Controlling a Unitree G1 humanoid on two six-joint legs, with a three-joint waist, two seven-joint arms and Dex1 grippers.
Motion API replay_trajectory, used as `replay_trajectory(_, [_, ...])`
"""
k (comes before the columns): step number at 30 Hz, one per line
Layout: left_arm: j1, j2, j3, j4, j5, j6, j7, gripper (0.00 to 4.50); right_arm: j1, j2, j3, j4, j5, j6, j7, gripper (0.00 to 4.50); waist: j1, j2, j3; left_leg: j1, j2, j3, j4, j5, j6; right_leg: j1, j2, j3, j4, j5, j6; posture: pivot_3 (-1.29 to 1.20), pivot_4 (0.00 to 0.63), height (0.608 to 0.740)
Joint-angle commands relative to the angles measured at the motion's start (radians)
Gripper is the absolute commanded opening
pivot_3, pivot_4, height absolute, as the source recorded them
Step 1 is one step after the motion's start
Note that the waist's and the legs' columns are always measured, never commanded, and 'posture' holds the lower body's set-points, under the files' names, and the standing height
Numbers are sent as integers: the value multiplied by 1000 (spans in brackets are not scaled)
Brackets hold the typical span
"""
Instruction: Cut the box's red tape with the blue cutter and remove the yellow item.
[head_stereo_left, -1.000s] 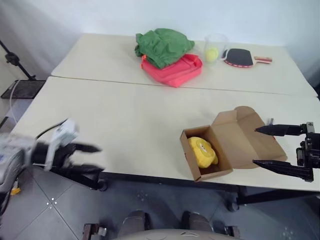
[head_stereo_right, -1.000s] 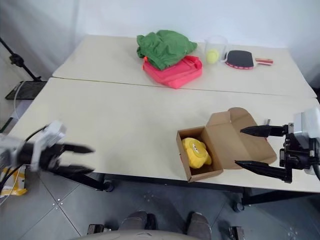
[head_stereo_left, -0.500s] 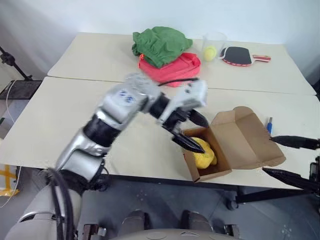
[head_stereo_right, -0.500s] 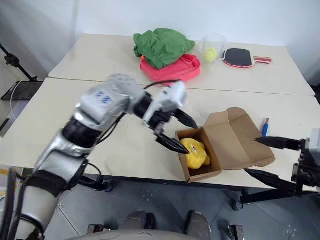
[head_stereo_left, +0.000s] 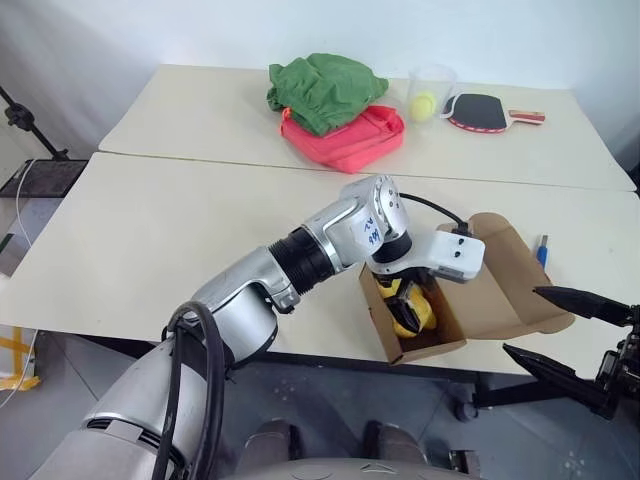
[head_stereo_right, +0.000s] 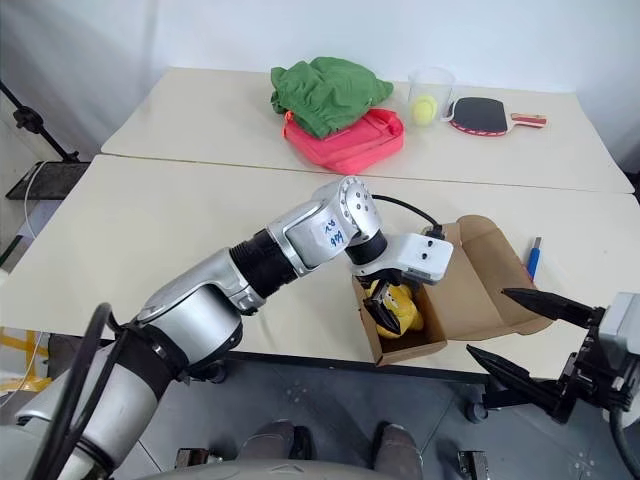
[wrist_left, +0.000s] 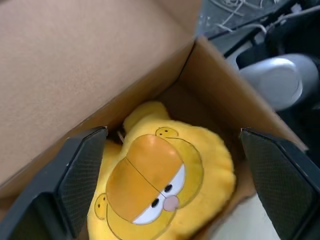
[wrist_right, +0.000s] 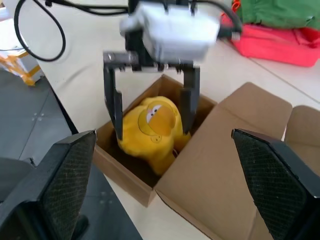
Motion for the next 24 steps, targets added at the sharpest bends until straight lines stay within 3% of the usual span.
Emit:
replay_trajectory(1, [-37,-16,-16,48,78,-76,-5,4478,19,4,-34,-30,33,-27,-32,4500,0,0,0,0,0,0,0,0,0,0,0,0,0,0,0,0,150,740])
replay_trajectory(5, [-20,-23,-23,87,137,-126,-14,4478,13,-13,-24,-28,49,-36,-62,4500,0,0,0,0,0,0,0,0,1,0,0,0,0,0,0,0,150,740])
replay_trajectory(6, [-19,-27,-21,102,150,-140,-10,4307,9,-18,-20,-26,52,-36,-68,4500,0,0,0,0,0,0,0,0,1,0,0,0,0,0,0,0,150,740])
replay_trajectory(16, [-19,-72,60,206,183,-209,5,1618,-29,-54,33,-8,56,-37,-94,4500,0,0,0,0,0,0,1,-1,2,0,-1,0,0,0,0,0,150,740])
replay_trajectory(21, [-39,-78,242,233,75,-235,14,310,-41,-62,65,-10,70,-31,-99,4500,-1,0,0,0,1,0,1,-1,2,0,-1,0,1,0,0,0,150,740])
replay_trajectory(24, [-50,-61,376,224,-42,-174,-70,19,-52,-63,80,-8,89,-30,-110,4500,-2,0,0,0,1,0,1,-1,2,0,-1,0,3,0,0,0,150,740])
